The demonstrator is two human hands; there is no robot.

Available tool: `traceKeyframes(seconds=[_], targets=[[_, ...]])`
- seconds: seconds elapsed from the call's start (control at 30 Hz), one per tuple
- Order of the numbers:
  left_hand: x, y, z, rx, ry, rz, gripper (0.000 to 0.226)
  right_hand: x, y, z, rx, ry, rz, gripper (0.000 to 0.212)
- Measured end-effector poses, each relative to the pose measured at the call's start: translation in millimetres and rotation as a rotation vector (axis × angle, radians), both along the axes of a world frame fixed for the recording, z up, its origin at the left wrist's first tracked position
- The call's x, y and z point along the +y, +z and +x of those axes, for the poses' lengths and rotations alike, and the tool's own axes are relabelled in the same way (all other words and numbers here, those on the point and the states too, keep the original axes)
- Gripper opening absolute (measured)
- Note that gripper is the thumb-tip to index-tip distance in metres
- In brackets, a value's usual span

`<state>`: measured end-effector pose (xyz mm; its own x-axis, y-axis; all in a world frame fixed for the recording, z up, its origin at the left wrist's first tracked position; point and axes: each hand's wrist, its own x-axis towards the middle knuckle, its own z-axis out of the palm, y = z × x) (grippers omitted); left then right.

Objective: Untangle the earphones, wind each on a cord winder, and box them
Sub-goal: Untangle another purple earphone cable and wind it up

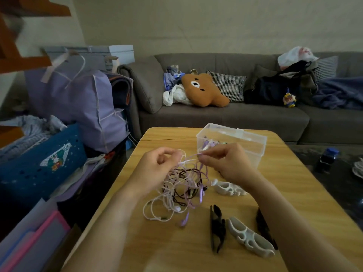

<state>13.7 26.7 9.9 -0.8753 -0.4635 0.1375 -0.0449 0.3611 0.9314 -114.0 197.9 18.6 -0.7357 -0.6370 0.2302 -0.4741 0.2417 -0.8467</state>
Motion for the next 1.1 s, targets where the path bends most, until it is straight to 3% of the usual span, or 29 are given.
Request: traceKeyframes(seconds=[0.07,0.27,0.5,0.6,0.73,0.8,0.9,1.0,1.1], targets=[[-2.0,-4.6,0.3,-0.004,0.031,-0.184,0.019,5.6,5.5,-4.1,-0.053,-0.055,-0.076,0.005],[-7.9,-6.9,2.2,0.056,0.106,-0.192,0.009,15.9,24.1,-5.3,-0.460,-0.107,-0.432,0.016],[-13.0,-8.1,3.4,0.047,0.385,-0.357,0.010,16.9,39.8,6.0,-0.666,-0.058,-0.682,0.020],[-11.3,-10.9,1.0,-0.022,0.379,-0.430,0.016,10.7,41.6,12.8,-0.644,0.028,-0.643,0.020],[-0.2,-13.6,0.4,-0.043,0.171,-0.505,0.059,2.7,45.3,23.2,-0.653,0.202,-0.581,0.024],[2.5,-17.0,-0.3,-0.088,0.070,-0.496,0.050,0.9,46.3,25.5,-0.646,0.277,-0.541,0.025],[3.8,-18.8,-0.5,-0.144,0.059,-0.449,0.017,6.0,48.1,24.7,-0.525,0.372,-0.422,0.027],[3.1,-16.1,2.3,-0.119,0.101,-0.426,0.007,20.2,50.2,17.2,-0.241,0.513,-0.088,0.033],[-0.3,-11.7,5.1,-0.063,0.109,-0.399,0.008,29.9,50.3,10.5,-0.189,0.626,0.246,0.038]])
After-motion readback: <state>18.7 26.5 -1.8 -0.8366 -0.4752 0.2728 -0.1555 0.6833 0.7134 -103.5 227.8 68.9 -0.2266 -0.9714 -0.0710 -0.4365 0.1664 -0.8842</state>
